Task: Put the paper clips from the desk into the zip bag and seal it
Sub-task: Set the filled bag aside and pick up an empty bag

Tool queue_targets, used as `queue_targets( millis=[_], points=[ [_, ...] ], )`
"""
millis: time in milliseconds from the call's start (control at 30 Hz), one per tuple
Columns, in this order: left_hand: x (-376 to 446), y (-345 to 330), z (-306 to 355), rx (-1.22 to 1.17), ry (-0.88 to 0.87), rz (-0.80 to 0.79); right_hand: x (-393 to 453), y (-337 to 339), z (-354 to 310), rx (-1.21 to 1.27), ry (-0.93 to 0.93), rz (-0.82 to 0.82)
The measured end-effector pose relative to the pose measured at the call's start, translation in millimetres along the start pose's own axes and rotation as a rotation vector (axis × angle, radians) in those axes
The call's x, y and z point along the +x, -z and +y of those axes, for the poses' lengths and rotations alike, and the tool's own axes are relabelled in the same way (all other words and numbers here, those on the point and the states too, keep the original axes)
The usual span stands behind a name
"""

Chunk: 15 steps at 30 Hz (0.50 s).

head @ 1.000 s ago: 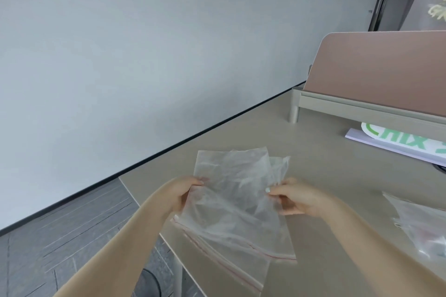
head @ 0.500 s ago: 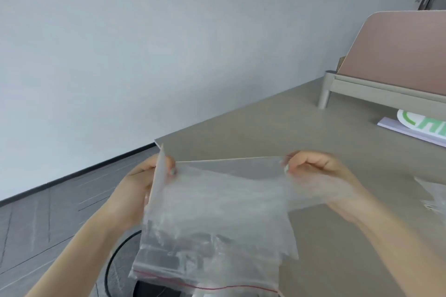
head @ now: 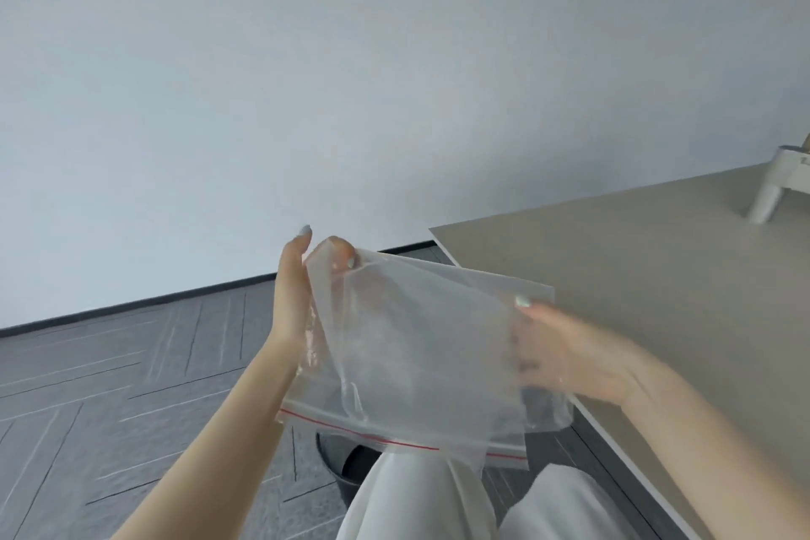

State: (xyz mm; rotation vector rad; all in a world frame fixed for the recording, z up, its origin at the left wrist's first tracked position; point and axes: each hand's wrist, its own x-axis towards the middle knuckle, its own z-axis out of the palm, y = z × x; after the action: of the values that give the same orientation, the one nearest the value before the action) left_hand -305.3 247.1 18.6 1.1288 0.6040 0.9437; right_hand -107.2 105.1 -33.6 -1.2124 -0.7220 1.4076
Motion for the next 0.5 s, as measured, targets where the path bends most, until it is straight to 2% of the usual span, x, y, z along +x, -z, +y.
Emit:
queue_targets(
  millis=[67, 200, 300, 433, 500],
  points=[
    [2, 26, 2, -0.046, 0.036, -0.019, 15, -11, 6, -0.04, -0.056, -0.012],
    [5, 61, 2, 0.299, -0.031, 0.106, 43, -39, 26, 0.012, -0.123, -0.024],
    [8, 83, 0, 0.319, 0.09, 0.088, 67, -50, 42, 0.075, -0.095, 0.074],
    [18, 123, -15, 0.176, 0.406, -0.061, 93, -48, 60, 0.128, -0.043, 0.186],
    [24, 136, -30, 0.291, 0.494, -0.145, 104, -41, 68, 0.14, -0.044, 0.232]
  ],
)
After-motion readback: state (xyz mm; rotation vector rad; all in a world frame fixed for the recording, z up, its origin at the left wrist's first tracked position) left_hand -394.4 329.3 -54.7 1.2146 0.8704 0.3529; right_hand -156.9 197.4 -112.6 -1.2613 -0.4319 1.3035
